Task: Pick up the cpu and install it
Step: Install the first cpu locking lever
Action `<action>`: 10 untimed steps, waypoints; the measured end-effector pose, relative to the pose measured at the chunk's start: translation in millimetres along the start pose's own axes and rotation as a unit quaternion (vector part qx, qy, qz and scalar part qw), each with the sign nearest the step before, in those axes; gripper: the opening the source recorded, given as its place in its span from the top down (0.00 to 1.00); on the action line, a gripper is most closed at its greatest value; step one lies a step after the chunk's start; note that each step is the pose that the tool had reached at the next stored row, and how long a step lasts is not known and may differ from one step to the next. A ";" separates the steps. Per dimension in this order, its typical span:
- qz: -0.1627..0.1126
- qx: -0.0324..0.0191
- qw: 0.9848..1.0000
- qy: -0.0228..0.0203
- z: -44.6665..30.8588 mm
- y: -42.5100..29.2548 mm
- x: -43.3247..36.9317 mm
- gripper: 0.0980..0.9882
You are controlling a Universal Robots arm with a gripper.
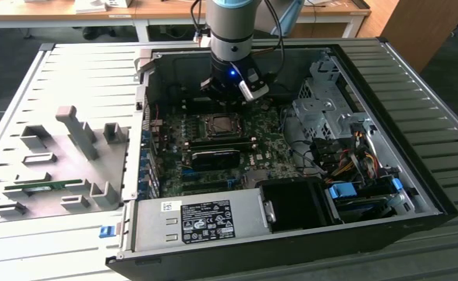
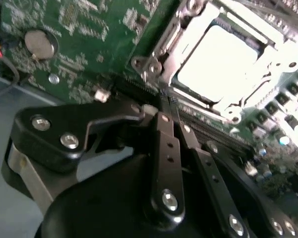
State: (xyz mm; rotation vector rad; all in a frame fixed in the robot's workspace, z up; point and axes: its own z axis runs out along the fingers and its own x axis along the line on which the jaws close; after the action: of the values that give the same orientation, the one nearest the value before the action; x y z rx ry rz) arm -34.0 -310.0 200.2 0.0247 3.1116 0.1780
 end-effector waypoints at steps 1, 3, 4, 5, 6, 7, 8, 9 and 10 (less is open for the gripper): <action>0.000 0.000 1.000 0.000 -1.0 0.1 0.0 0.99; 0.000 0.000 1.000 0.000 -1.8 0.1 -0.1 0.99; 0.000 0.000 1.000 0.000 -2.0 -0.6 -0.1 0.99; 0.000 0.000 1.000 0.000 -2.1 -1.0 -0.1 0.99; 0.000 0.000 1.000 0.000 -2.0 -1.0 -0.1 0.99; 0.000 0.001 1.000 0.000 -2.0 -1.0 -0.1 0.99; 0.000 0.001 1.000 0.000 -2.0 -1.0 -0.1 0.99; 0.000 0.001 1.000 0.000 -2.1 -1.1 -0.1 0.99; 0.000 0.001 1.000 0.000 -2.0 -1.2 -0.1 0.99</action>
State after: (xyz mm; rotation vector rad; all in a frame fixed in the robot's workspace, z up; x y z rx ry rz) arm -34.0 -311.5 202.1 0.0247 3.1118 0.1738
